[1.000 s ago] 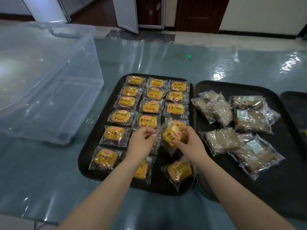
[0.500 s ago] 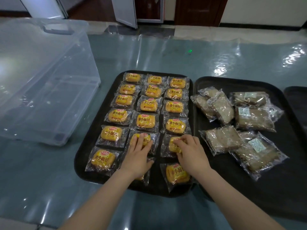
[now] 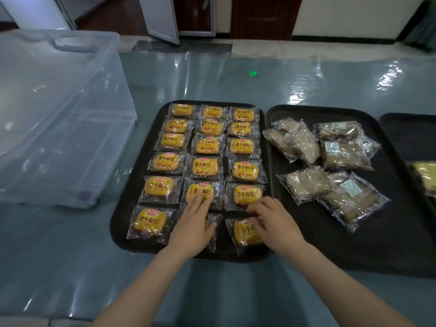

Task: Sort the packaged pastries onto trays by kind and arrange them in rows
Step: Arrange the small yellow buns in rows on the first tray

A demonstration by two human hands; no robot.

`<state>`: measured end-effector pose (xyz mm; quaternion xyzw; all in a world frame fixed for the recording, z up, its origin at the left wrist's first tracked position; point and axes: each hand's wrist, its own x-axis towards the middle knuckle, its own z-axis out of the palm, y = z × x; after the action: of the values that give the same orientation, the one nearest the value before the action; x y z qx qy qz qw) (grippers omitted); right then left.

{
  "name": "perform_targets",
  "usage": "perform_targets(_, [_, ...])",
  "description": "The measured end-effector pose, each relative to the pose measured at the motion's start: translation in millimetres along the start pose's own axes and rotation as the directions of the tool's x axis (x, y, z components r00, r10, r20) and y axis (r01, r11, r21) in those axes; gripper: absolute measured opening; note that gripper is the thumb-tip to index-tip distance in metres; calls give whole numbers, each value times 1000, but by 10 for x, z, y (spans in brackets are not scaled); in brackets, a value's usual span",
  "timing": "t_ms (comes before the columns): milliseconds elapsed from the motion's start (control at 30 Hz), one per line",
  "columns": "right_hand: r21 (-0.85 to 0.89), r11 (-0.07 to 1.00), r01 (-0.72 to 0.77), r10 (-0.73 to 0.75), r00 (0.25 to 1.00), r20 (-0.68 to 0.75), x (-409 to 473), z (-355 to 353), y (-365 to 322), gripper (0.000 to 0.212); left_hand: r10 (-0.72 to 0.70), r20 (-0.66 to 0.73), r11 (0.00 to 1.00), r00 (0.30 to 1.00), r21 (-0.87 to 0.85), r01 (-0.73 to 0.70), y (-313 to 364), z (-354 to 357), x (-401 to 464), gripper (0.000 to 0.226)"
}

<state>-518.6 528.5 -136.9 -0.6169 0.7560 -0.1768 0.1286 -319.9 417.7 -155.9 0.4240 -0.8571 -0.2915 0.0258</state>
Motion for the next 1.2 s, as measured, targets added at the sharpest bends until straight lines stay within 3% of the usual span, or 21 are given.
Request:
perform_targets(200, [-86,994,-68,69,998,9,-439,333,-205,51,44,6,999,999,3,-45,-179,-17,-169,71])
perform_targets(300, [-195,974,-114,128,990,62,-548,488,-328,58,18,69,999,997,34,-20,-281,-28,-251,74])
perform_targets(467, [-306,936,-173,219,968,121,-578,687,-467,77,89,120,993,989,66,-98,-396,-73,-352,74])
perform_targets(633, [-346,925,-158,233,954,186,-605,716,-509,77,123,184,988,975,64,-137,-443,-140,-365,71])
perform_targets(833, [-332,911,-245,327,920,217,-489,655,-528,73,169,194,982,966,52,-182,-462,-253,-352,70])
perform_targets(967, [-391,879,-274,345,931,122,-555,718,-658,76,192,192,978,962,38,-203,-485,-320,-374,70])
perform_targets(1200, [-286,895,-343,386,916,109,-608,784,-774,80,208,234,975,950,31,-221,-547,-366,-430,69])
